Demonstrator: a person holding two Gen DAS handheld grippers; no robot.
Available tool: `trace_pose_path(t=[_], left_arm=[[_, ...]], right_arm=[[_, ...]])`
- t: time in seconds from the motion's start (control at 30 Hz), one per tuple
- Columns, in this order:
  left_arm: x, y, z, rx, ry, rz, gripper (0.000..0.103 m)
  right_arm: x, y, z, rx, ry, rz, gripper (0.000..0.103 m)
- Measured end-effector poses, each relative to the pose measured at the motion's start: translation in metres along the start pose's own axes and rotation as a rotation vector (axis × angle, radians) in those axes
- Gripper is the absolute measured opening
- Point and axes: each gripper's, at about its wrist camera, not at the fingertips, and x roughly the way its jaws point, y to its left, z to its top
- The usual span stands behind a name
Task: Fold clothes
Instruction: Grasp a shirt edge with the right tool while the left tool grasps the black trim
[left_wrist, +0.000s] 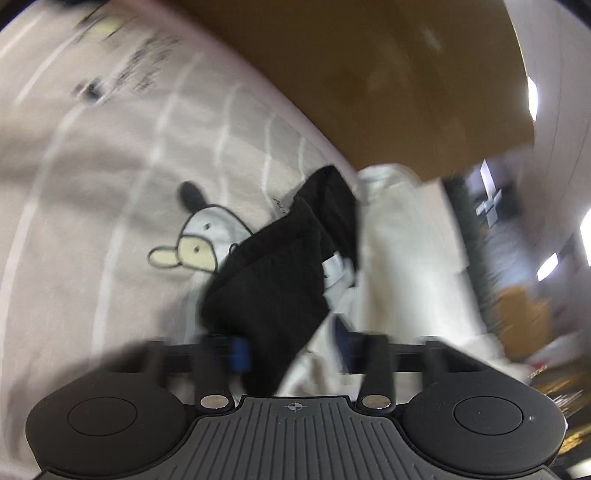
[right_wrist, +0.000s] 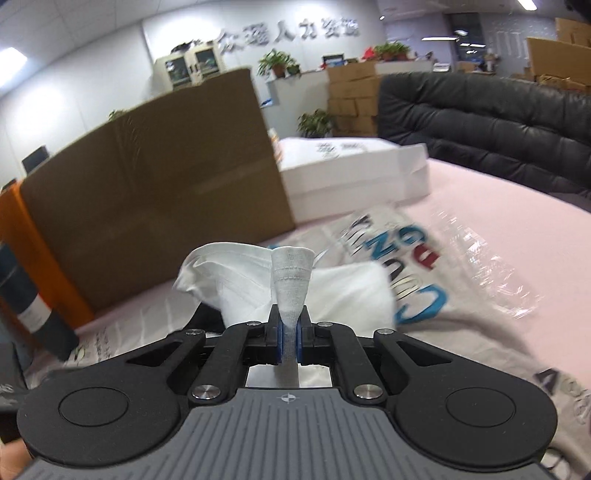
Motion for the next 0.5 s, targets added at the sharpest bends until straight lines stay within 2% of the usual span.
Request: trace_pose_path(t=[0.17,0.3,0.5], left_arm=[[-0.028,-0.024,-0.002,0.153,-0.076,0.000,0.005],[-0.054,-0.043,-0.002,0.267,-0.145,-0.006,0.003],[-0.161,-0.037,0.012,0.266,-0.332,-0.063,0.003]], right_arm=[[-0.030,-0.016,0.023,0.013,-0.108,-0.031,0.006],[-0.057,-0.010,0.052,-0.011,-0.216,-0.013,0.006],[-0.100,0.015,0.087,0.013,-0.338,0.109,0.005]])
